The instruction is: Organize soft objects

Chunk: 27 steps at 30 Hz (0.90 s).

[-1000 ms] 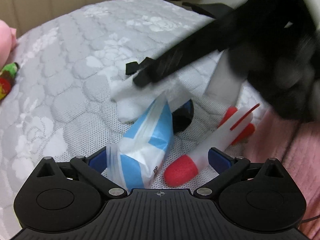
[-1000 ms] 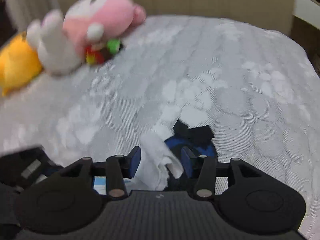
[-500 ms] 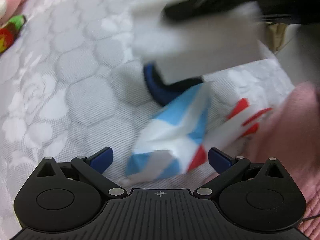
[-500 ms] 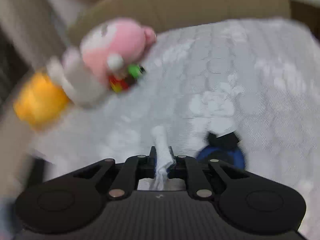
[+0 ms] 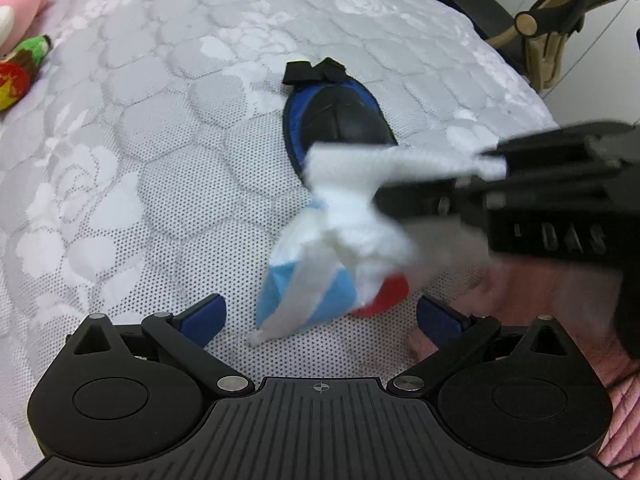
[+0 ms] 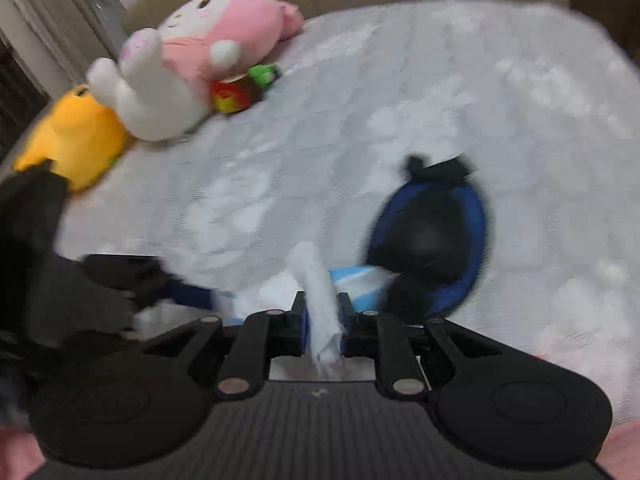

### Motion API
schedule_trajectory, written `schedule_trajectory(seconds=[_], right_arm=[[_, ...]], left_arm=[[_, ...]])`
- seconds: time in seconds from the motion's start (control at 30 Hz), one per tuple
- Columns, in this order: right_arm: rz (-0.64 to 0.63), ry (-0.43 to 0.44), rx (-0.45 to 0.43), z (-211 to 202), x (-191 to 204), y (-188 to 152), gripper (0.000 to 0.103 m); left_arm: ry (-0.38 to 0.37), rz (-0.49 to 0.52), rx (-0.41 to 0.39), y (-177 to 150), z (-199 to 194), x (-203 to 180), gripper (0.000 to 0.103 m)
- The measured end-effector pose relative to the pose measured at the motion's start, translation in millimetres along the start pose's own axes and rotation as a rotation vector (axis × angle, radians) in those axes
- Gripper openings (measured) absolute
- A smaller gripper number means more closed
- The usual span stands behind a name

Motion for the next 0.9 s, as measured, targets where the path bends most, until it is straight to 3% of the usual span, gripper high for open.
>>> schedule_trajectory(seconds=[0.13,0.33,0.47,0.53,0.6,0.7,0.8,0.9], right_arm=[[0.065,-0.034,-0.009,-4,-26,2,0.019],[0.266,0.096,-0.07,3,-55,7,0.021],[0.337,0.155,-0.12,-3,-67,7,0.021],[0.33,0.16,-0.132,-7,-67,7,0.021],[0.306,0.149,-0.097,-9,-64,3,0.021],[0.279,0.185,0.027,-2,-53,-7,0.021],[0.222,0.187,0.137,11,-39,-12,0.021],[0.208,0.202,0.194,26,-27,-9,0.022]], left_arm=[[0.004,-0.001,0.004,-3,2,2,0.103],[0.021,-0.024,-0.03,1,6,5,0.103],[0.098,0.075,-0.086,11,18,-4,0.103],[0.091,0.105,-0.099,15,20,-10,0.103],[0.005,0.072,-0.053,17,22,-12,0.103],[-0.136,0.033,0.029,12,21,-13,0.103],[-0.184,0.085,0.062,9,17,-13,0.103],[-0.176,0.105,0.086,7,21,-10,0.103]])
Point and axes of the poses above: each gripper's, at about its wrist camera, not at the fingertips, and z roughly the way its jaws point, x to its left, y to its top, the point moved 6 cm from there along z, roughly the way its jaws point, and after that the axes turned 8 degrees about -z, right-handed, at the moved point
